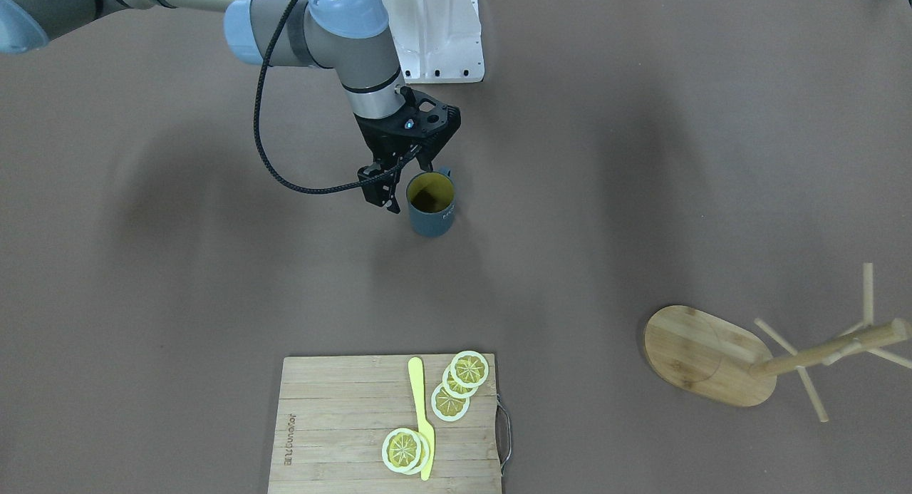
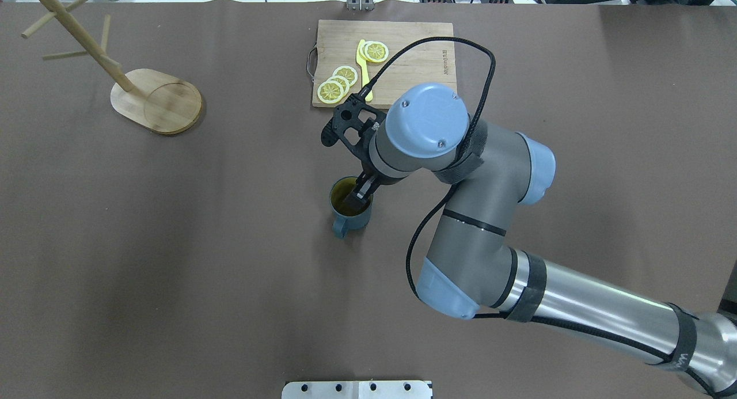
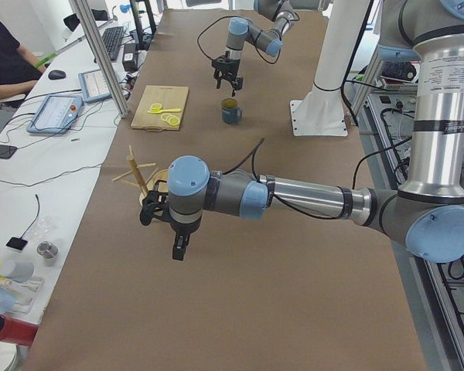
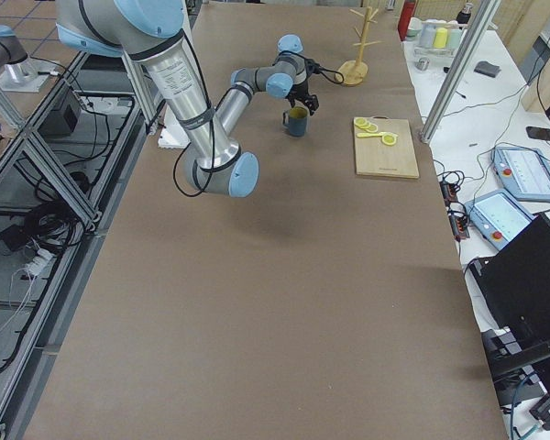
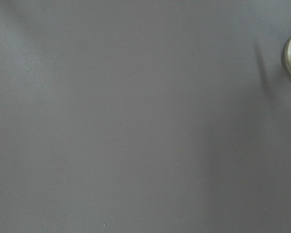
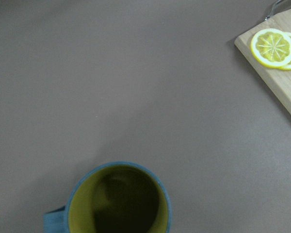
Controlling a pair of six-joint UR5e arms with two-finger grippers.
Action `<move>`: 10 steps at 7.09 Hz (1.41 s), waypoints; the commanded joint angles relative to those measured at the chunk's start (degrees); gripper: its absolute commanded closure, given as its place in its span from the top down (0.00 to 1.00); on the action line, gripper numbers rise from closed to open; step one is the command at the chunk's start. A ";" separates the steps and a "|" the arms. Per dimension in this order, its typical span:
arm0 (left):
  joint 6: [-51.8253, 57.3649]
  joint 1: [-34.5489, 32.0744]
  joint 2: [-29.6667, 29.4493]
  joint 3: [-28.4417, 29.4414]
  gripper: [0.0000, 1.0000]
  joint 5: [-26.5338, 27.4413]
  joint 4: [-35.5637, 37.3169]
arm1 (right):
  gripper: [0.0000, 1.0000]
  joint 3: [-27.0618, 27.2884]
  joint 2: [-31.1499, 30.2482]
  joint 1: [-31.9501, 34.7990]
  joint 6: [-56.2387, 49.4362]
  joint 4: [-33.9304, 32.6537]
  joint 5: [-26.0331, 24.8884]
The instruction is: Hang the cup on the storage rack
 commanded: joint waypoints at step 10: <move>-35.90 19.50 -11.25 -19.13 0.98 -7.22 -12.09 | 0.99 -5.97 -12.51 34.33 0.01 -11.30 34.04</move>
